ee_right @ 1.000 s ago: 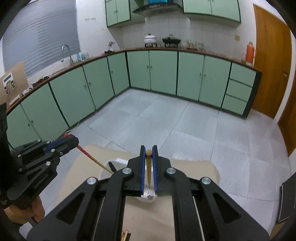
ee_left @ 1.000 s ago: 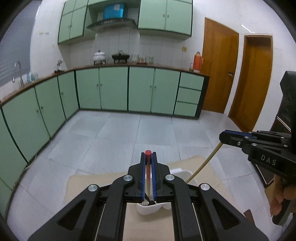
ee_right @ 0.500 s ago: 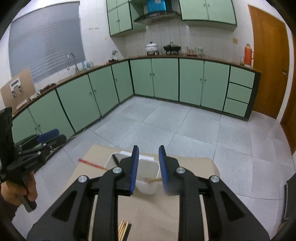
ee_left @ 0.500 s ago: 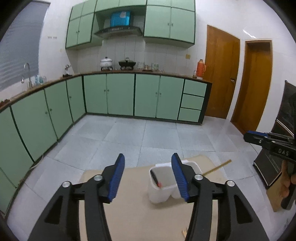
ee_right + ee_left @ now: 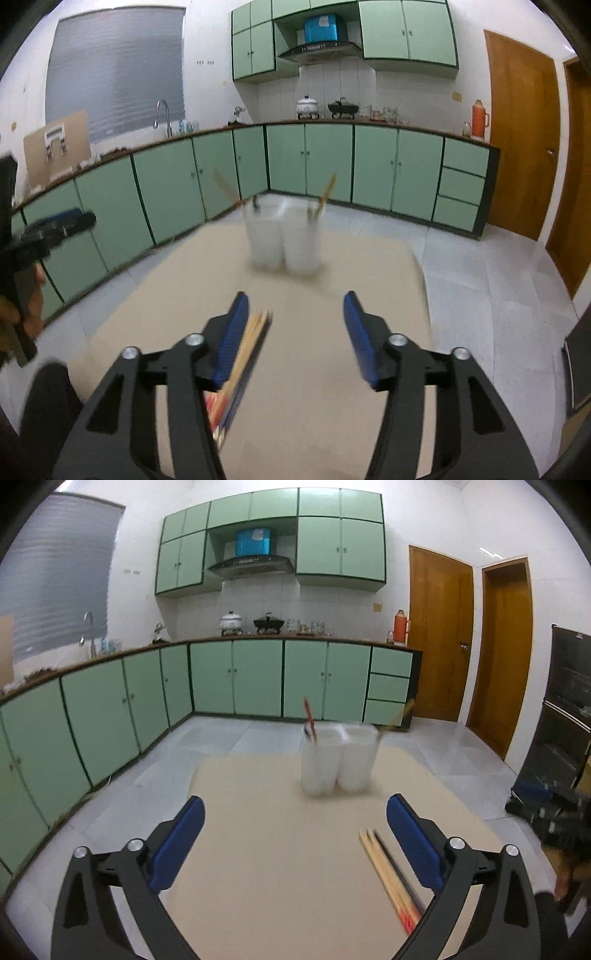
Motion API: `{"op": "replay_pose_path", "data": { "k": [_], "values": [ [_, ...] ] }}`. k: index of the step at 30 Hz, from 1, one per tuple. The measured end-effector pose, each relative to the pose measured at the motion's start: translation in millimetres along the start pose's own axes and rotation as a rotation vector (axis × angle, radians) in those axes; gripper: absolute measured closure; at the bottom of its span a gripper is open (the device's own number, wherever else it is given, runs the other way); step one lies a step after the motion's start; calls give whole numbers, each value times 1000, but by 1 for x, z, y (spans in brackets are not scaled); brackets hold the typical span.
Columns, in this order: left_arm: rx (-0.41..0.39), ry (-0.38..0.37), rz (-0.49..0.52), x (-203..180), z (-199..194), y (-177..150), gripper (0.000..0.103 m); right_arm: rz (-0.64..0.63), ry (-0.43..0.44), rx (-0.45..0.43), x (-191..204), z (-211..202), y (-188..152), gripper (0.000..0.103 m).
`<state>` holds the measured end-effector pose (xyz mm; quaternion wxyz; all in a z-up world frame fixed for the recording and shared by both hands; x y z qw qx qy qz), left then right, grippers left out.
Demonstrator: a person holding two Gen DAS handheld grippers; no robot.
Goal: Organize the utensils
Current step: 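Grasp a black chopstick from the bundle with the right tool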
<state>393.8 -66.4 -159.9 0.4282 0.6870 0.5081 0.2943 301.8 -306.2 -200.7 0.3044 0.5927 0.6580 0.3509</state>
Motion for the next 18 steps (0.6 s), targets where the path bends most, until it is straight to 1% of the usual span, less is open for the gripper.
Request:
{"op": "replay_pose_path", "data": {
  "k": [1, 2, 4, 6, 8, 10, 12, 13, 15, 18],
  "values": [
    [-3, 18, -10, 2, -8, -17, 6, -7, 1, 16, 7, 1, -18, 46],
    [-4, 24, -21, 4, -12, -27, 6, -12, 6, 47, 16, 4, -45, 46],
    [-3, 37, -56, 10, -21, -48, 6, -16, 28, 100, 32, 12, -81, 46],
    [5, 40, -89, 14, -30, -70, 6, -44, 41, 141, 51, 20, -108, 47],
    [27, 51, -108, 16, -32, -90, 6, -80, 55, 171, 67, 26, -126, 47],
    [63, 50, -110, 16, -28, -105, 6, -112, 65, 187, 80, 31, -134, 49],
    [90, 34, -89, 8, -25, -122, 6, -118, 67, 201, 83, 37, -136, 49],
    [105, 28, -71, 2, -21, -129, 6, -123, 53, 205, 81, 41, -136, 49],
    [121, 14, -45, -9, -18, -140, 6, -104, 32, 212, 70, 48, -133, 50],
    [144, -21, -5, -28, -10, -148, 6, -21, 9, 213, 45, 48, -131, 50]
  ]
}}
Point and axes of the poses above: each gripper's, at about its wrist camera, not at the fingertips, and z roughly the way its jaws point, x to its left, y to its top, the point moved 9 cm from there along z, roughly the way its jaws point, and after that the axes turned 2 degrees about x, right-handed, at the moved point
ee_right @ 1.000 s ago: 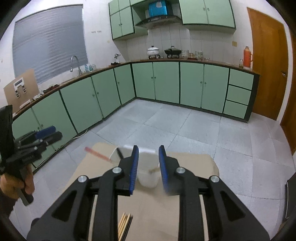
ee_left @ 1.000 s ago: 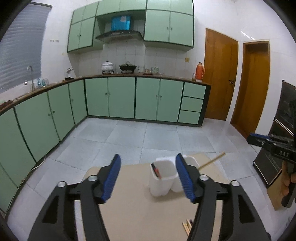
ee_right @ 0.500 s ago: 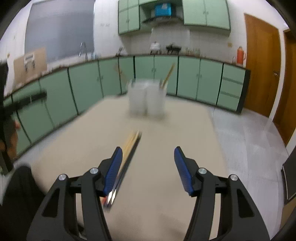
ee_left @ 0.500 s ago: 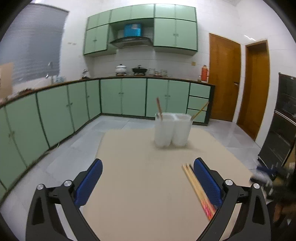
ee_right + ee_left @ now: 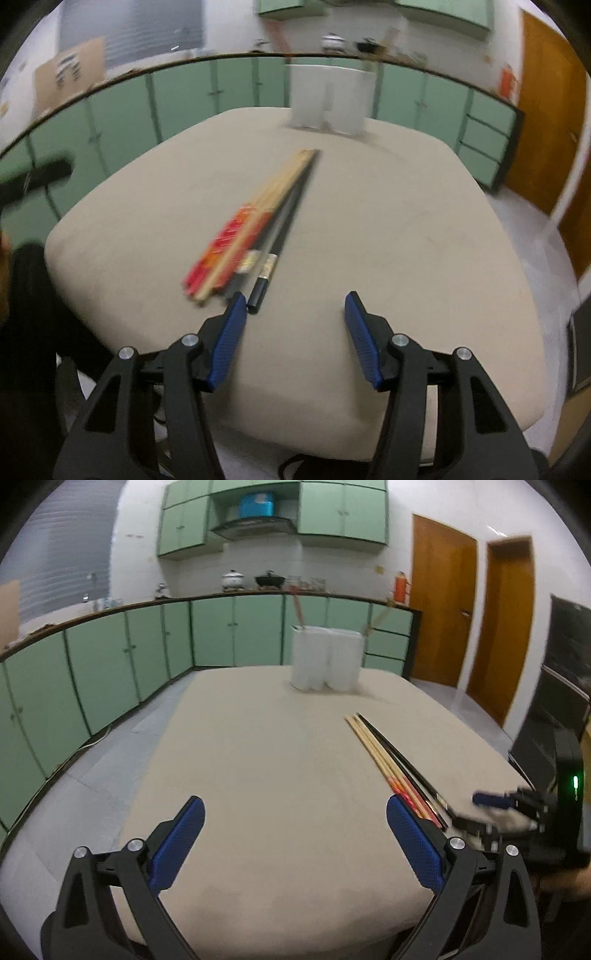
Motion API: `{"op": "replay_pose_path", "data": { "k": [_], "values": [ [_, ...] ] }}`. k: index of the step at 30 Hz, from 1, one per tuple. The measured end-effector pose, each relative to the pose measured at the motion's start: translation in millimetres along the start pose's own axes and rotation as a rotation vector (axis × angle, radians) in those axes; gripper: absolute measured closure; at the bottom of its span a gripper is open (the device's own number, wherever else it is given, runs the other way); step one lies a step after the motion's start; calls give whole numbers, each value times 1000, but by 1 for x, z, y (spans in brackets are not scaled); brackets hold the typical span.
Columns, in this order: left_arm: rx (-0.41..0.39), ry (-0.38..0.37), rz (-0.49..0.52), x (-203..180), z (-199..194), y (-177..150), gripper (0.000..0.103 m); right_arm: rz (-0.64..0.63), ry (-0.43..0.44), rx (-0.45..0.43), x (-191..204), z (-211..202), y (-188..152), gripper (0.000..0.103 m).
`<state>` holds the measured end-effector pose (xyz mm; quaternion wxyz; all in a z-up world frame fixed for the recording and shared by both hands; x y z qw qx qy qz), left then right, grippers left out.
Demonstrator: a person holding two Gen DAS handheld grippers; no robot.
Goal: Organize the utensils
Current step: 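Grasp a black chopstick from the bundle with the right tool, then grasp another red-patterned chopstick with the left tool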
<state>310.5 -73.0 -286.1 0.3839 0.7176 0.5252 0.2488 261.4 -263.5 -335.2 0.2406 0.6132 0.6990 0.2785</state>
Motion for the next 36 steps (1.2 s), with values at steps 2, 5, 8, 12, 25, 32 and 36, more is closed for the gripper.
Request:
{"op": "replay_pose_path", "data": {
  "k": [2, 5, 8, 12, 25, 32, 36],
  "values": [
    [25, -27, 33, -16, 9, -4, 6, 20, -5, -4, -7, -2, -4, 50],
    [71, -66, 83, -41, 24, -18, 6, 17, 8, -9, -9, -5, -5, 49],
    [92, -82, 153, -61, 32, -28, 6, -23, 29, -19, -2, -6, -5, 49],
    [127, -84, 174, -68, 44, -41, 6, -31, 38, -11, -4, 4, -4, 52],
    [171, -79, 162, -78, 63, -52, 7, 109, 32, -33, -43, 7, 3, 96],
    [167, -5, 99, -60, 68, -48, 6, 125, 45, -37, -46, 8, 3, 97],
    [168, 2, 66, -50, 64, -46, 7, 128, 46, -39, -46, 8, 4, 97]
  ]
}}
Point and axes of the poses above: each gripper's, at about its wrist camera, not at the fingertips, and z roughly the way its jaws point, x to its left, y to its top, the point moved 9 cm from there along z, roughly the way its jaws point, and after that the axes turned 2 degrees about x, right-handed, at the moved point
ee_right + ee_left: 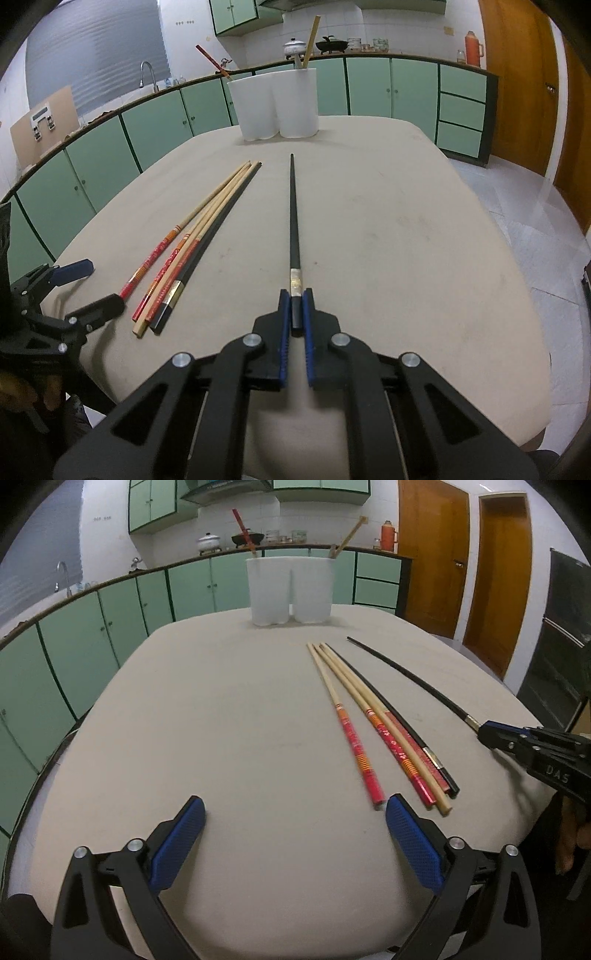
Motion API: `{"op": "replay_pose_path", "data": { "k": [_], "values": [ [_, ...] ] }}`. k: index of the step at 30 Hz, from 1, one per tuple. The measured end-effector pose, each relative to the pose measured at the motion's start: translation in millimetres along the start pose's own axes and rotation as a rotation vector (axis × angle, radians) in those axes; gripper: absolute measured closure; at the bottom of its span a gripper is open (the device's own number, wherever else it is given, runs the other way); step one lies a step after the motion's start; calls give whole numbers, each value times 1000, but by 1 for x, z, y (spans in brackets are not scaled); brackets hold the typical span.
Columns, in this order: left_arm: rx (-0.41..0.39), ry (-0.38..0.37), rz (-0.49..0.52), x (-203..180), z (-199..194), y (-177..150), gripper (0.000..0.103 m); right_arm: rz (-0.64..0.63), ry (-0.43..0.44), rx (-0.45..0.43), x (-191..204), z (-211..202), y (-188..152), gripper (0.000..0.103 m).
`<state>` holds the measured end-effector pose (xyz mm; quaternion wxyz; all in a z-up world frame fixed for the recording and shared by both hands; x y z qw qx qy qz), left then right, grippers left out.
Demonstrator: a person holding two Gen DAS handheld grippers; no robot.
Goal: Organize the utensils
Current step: 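Grasp another red-patterned chopstick with the left tool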
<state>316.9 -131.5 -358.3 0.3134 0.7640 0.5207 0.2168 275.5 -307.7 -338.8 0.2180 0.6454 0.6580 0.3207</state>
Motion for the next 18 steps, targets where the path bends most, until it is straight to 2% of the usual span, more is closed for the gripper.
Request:
{"op": "replay_pose_path", "data": {
  "k": [2, 4, 8, 11, 14, 16, 18],
  "values": [
    [-25, -23, 28, -8, -4, 3, 7, 4, 5, -1, 0, 0, 0, 95],
    [-32, -15, 48, -12, -2, 6, 9, -3, 3, -1, 1, 0, 0, 93],
    [-25, 4, 11, -5, 11, 11, 19, -15, -8, -4, 4, 1, 0, 88],
    [-50, 13, 3, -5, 14, 16, 35, -20, -31, -9, 6, 2, 1, 87],
    [-74, 17, -2, -7, 15, 19, 59, -26, -74, -14, 8, 3, 1, 88],
    [-86, 27, -7, -7, 16, 21, 84, -24, -100, -19, 10, 3, 2, 93],
    [-92, 41, -21, -3, 16, 22, 96, -26, -121, -23, 12, 3, 2, 97]
  ]
}}
Point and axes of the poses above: each gripper's, at about its wrist camera, not at the fingertips, and z roughly the way its jaws point, x to its left, y to its top, the point moved 9 cm from there along z, roughly the way its jaws point, and after that the axes turned 2 degrees about x, right-handed, at the moved point
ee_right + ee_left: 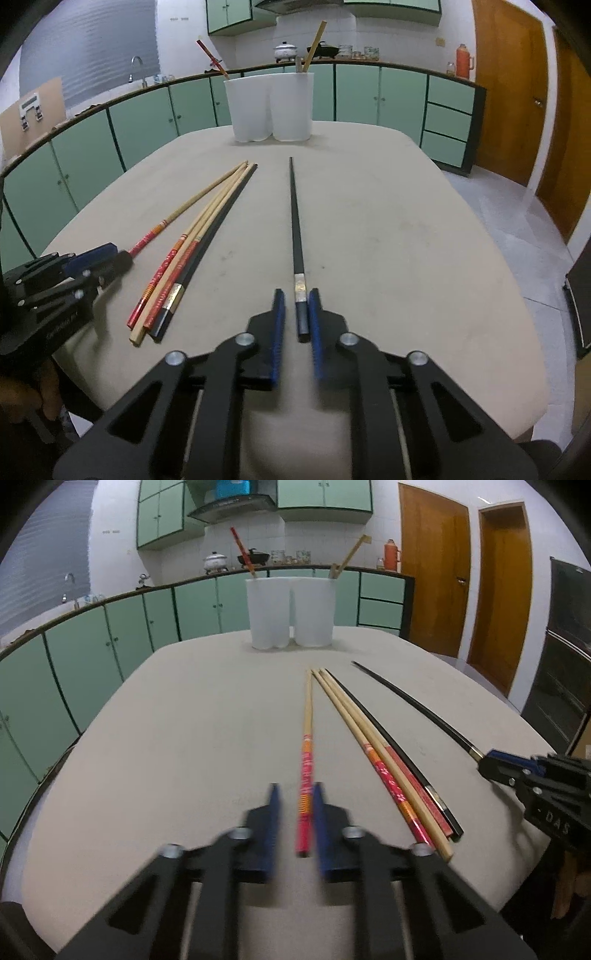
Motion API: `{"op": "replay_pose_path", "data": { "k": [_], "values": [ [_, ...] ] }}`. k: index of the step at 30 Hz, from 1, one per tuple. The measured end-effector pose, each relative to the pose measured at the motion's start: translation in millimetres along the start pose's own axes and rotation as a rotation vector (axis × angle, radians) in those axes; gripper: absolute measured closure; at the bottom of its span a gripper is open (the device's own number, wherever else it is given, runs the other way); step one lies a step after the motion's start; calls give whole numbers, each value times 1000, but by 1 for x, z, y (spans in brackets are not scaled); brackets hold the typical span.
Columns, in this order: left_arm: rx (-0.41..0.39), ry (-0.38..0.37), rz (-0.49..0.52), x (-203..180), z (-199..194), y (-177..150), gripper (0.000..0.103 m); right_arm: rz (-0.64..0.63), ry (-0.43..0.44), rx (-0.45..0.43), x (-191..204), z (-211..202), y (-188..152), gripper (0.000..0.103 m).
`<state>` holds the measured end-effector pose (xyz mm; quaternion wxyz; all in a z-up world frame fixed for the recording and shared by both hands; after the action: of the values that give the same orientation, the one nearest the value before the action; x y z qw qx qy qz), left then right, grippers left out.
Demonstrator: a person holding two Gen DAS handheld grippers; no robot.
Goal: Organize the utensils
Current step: 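Grasp another red-patterned chopstick with the left tool, then carry the red chopstick with the left tool while the right tool carries the black chopstick toward the holder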
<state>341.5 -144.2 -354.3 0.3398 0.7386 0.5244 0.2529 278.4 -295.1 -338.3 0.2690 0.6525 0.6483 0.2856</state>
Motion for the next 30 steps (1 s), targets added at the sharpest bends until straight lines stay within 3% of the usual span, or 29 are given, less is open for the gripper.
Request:
{"op": "replay_pose_path", "data": {
  "k": [4, 9, 11, 12, 13, 14, 17, 18, 19, 26, 30],
  "values": [
    [-8, 37, -40, 12, -2, 0, 97, 26, -62, -8, -4, -1, 0, 97],
    [22, 63, -58, 23, -6, -5, 96, 41, -26, -4, -4, -1, 0, 92],
    [38, 55, -49, 23, -9, -8, 87, 47, -15, -1, -4, -4, -2, 90],
    [43, 51, -46, 23, -10, -10, 72, 52, -7, 3, -5, -5, -3, 87],
    [44, 50, -46, 23, -11, -11, 65, 53, -4, 4, -5, -6, -4, 86],
    [44, 43, -46, 23, -12, -13, 65, 54, -2, 4, -5, -6, -5, 86],
    [45, 30, -50, 23, -10, -11, 72, 56, 7, 11, -4, -3, -3, 88],
    [50, 25, -53, 23, -9, -9, 87, 56, 10, 17, -4, -2, -2, 96],
    [58, 12, -54, 22, -9, -8, 96, 56, 11, 22, -4, -2, -2, 97],
    [105, -34, -128, 27, -28, 3, 97, 75, 45, -8, -4, -34, 13, 97],
    [78, -41, -149, 33, -58, 29, 97, 79, 66, -75, -4, -75, 38, 97]
  ]
}}
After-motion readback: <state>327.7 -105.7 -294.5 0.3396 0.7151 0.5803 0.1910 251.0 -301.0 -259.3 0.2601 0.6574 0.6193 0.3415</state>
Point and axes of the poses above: each gripper's, at about its wrist camera, not at the fingertips, and z roughly the way its jaws point, x to its left, y to its top, the point moved 9 cm from there along z, roughly the way its jaws point, and after that the axes turned 2 degrees about x, right-handed, at the moved point
